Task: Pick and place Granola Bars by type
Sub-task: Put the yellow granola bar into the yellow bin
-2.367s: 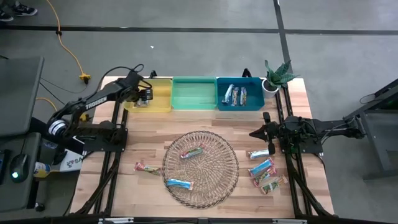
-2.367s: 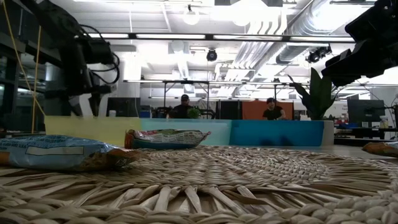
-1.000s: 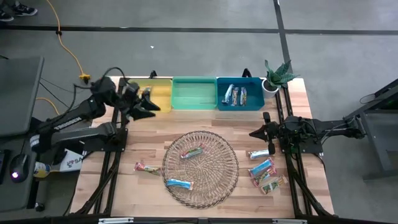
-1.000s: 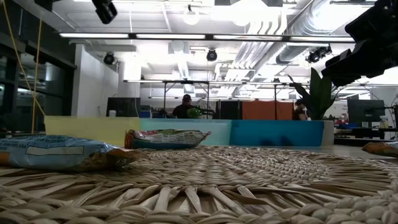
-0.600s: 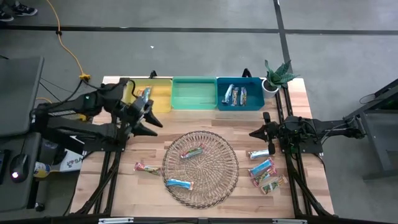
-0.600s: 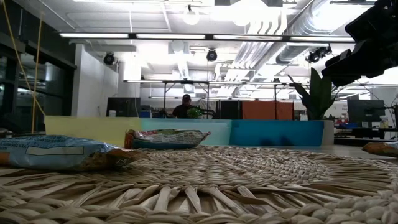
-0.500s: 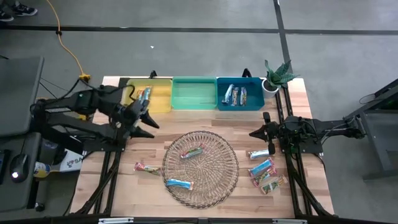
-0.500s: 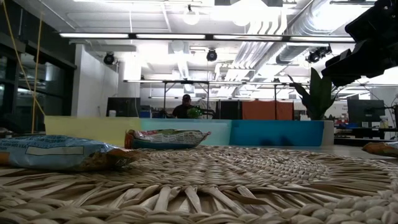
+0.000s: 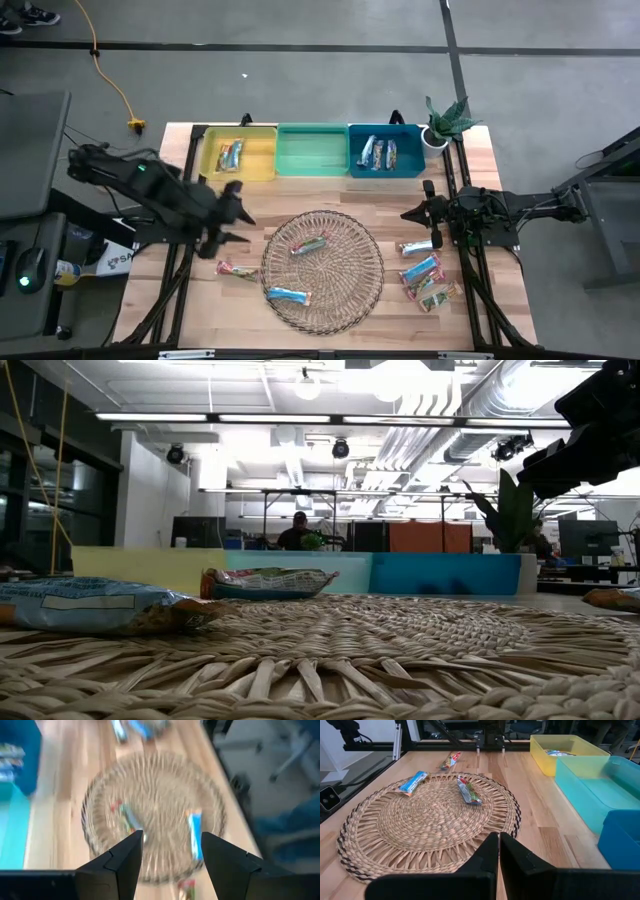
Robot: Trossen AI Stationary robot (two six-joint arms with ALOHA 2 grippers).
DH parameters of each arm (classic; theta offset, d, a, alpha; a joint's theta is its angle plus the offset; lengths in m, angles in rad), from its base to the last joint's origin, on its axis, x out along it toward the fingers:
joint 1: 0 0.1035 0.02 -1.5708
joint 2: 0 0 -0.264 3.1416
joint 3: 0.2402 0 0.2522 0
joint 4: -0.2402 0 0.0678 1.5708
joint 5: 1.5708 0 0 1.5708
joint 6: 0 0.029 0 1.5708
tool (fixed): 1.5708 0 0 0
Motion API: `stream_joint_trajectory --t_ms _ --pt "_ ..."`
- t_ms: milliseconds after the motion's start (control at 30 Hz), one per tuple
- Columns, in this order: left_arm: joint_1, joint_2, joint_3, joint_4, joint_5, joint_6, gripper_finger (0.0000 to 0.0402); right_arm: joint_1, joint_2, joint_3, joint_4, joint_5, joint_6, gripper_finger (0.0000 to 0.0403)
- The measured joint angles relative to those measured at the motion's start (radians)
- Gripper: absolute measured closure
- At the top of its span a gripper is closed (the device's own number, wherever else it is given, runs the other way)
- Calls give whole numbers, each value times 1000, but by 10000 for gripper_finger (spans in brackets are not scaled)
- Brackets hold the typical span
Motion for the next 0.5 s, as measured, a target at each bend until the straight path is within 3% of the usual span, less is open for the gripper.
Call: stream_joint_trajectory --t_ms 233,500 --pt "-90 205 0 -21 -32 10 204 0 0 0 0 0 0 402" --pt "-109 425 0 27 -20 19 204 0 0 0 0 0 0 402"
